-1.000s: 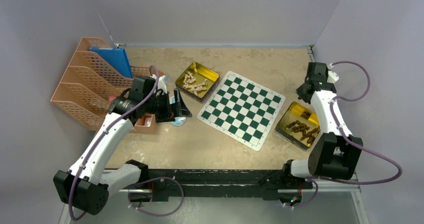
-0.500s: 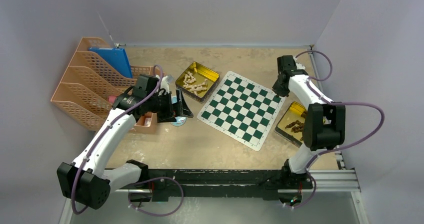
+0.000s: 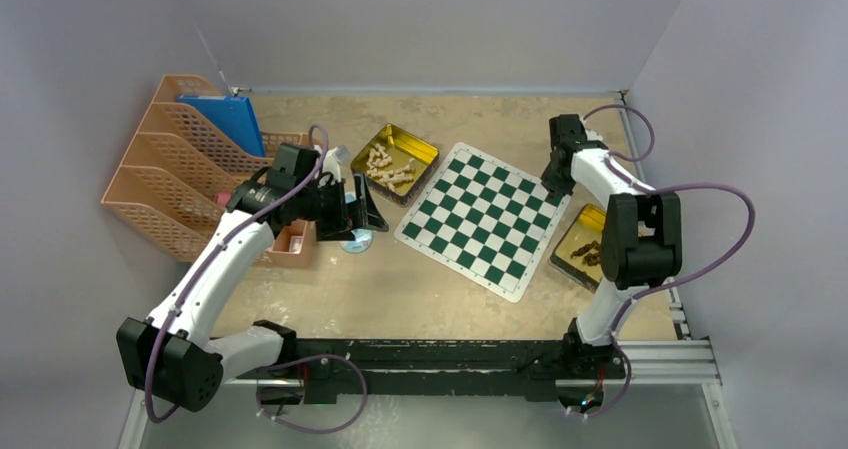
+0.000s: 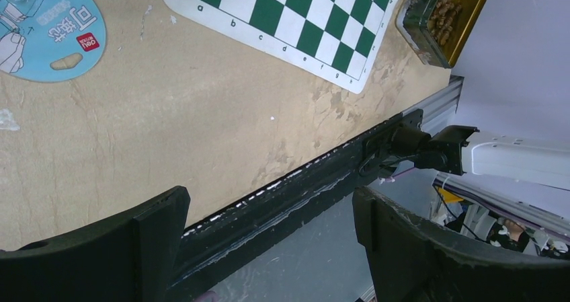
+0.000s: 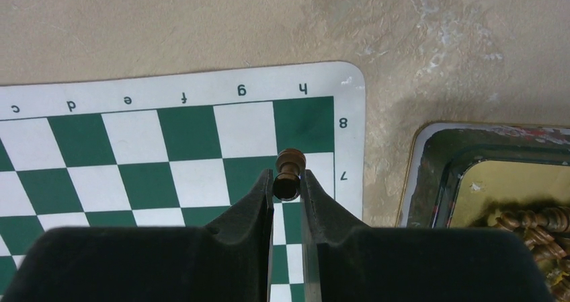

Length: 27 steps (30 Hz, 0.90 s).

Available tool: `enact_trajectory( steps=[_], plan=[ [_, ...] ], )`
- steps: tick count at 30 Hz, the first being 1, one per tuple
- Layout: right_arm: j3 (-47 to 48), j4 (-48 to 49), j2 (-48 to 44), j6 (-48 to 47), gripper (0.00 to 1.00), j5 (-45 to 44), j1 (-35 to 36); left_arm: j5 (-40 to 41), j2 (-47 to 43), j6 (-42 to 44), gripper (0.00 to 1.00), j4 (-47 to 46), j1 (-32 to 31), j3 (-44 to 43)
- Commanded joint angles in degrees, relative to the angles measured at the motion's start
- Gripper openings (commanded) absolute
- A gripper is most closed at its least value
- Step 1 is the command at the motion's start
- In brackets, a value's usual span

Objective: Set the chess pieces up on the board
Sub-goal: Place the chess piece on the chessboard.

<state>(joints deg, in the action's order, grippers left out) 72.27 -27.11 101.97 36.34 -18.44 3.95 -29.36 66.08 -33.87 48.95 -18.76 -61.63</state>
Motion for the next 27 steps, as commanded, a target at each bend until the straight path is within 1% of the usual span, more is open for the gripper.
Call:
enact_trajectory(
  steps=[1,11,24,27],
  plan=[
    [0.4,2.5,0.0,-0.5,0.18,-1.6,-0.3,-0.4,-0.1,1.6,0.91,-0.5,0.2,-3.0],
    [0.1,3.4,2.2,0.2,0.19,-2.0,-0.9,-0.8,1.0,1.3,0.91,0.0,0.2,-3.5],
    [-1.0,4.6,2.8,-0.2,0.20,-1.7,-1.8,-0.6,1.5,1.5,0.91,0.1,0.2,-4.0],
    [-1.1,4.8,2.8,-0.2,0.21,-1.5,-1.9,-0.6,1.5,1.5,0.91,0.0,0.2,-3.9]
  ],
)
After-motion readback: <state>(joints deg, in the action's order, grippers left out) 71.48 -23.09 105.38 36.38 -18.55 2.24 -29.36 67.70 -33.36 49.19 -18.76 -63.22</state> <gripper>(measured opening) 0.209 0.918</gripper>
